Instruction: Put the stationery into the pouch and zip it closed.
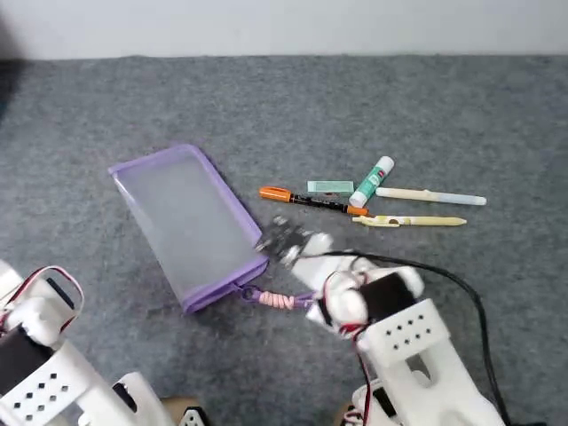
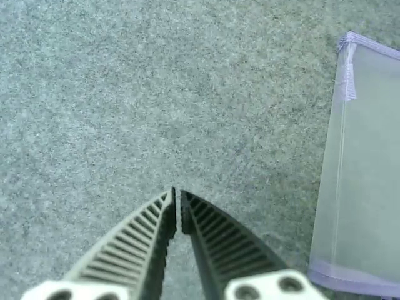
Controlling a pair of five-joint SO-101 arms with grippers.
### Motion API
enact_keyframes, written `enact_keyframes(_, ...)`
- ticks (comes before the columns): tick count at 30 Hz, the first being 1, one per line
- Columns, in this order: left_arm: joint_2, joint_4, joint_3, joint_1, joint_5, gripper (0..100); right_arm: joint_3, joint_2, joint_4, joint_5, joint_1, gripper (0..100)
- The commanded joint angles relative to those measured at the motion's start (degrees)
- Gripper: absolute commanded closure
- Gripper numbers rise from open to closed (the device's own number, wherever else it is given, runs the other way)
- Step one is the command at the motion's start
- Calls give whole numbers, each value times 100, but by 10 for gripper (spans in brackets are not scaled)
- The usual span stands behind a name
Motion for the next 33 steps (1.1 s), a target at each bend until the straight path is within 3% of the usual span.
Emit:
enact_keyframes(1,-79,26,-277,-18,-35,987,-132,40,-330,-185,-637,745)
enact_keyframes(6,-79,26,-259,-18,-35,987,-132,1077,-1121,-404,-1121,744)
enact_keyframes(11,-79,26,-259,-18,-35,987,-536,2325,-1736,-404,-1156,744)
enact_keyframes(26,-79,26,-259,-18,-35,987,-2075,4681,-1411,-413,-1596,745)
enact_keyframes(33,-79,26,-259,-9,-35,987,-2101,5182,-1807,-404,-1288,745)
